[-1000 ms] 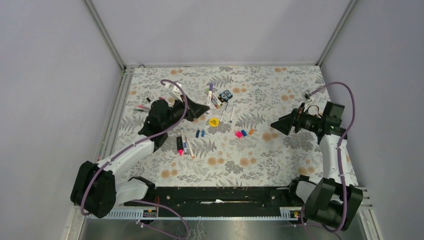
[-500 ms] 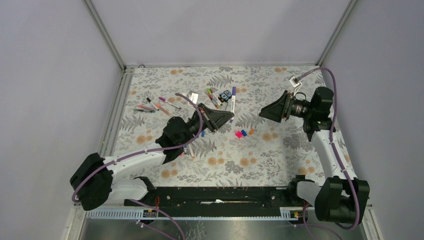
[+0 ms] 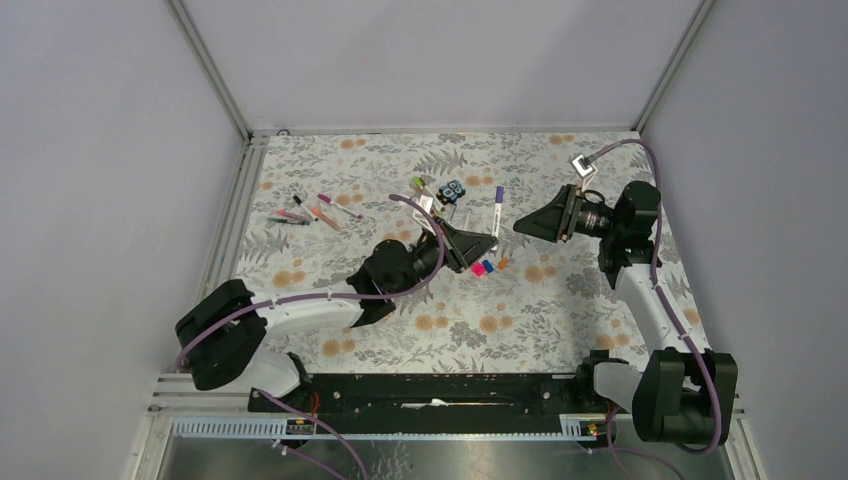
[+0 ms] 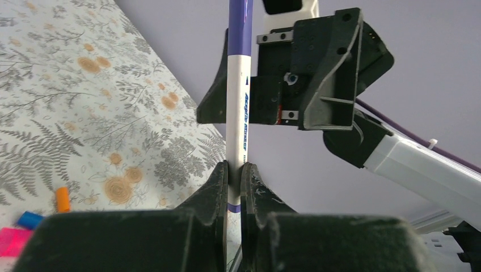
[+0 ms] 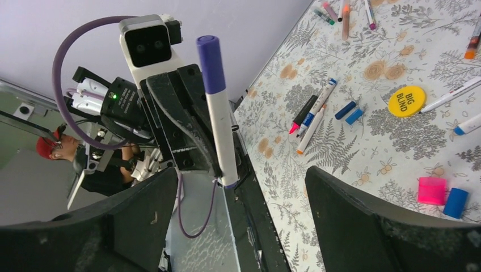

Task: Open the pen caps
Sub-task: Open the pen cap from the pen.

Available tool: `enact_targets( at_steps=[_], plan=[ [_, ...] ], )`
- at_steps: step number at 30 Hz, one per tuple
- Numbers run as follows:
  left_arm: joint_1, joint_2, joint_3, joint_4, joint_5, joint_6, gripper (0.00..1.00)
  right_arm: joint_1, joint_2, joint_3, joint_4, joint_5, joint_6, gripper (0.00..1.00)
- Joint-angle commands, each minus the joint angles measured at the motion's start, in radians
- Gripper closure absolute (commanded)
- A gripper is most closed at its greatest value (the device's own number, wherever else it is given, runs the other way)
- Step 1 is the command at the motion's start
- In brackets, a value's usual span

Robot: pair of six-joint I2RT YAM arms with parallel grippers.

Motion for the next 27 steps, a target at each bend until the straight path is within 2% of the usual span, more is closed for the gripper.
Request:
enact_targets(
  at_steps=[1,8,12,14,20,25,27],
  plan=[
    [-0.029,0.031,0.057,0.114,-0.036,-0.007,1.0,0.024,0.004,-0.009,0.078,0.022,0.048,0.13],
    [-0.066,0.071,0.079,0.124,-0.06,-0.005,1.0,0.047,0.016,-0.016,0.126,0.034,0.095,0.29],
    [-0.072,0.086,0.086,0.129,-0.067,-0.003,1.0,0.06,0.015,-0.034,0.161,0.041,0.119,0.49],
    [-0.074,0.091,0.09,0.131,-0.071,-0.003,1.0,0.077,0.015,-0.037,0.162,0.042,0.117,0.55],
    [-0.079,0.103,0.102,0.131,-0.079,-0.001,1.0,0.098,0.01,-0.042,0.174,0.031,0.115,0.68],
    [-0.081,0.11,0.106,0.128,-0.073,-0.004,1.0,0.102,0.011,-0.043,0.178,0.025,0.096,0.98],
    [-0.081,0.105,0.104,0.12,-0.065,-0.003,0.9,0.102,0.007,-0.042,0.18,0.02,0.087,1.0]
  ],
)
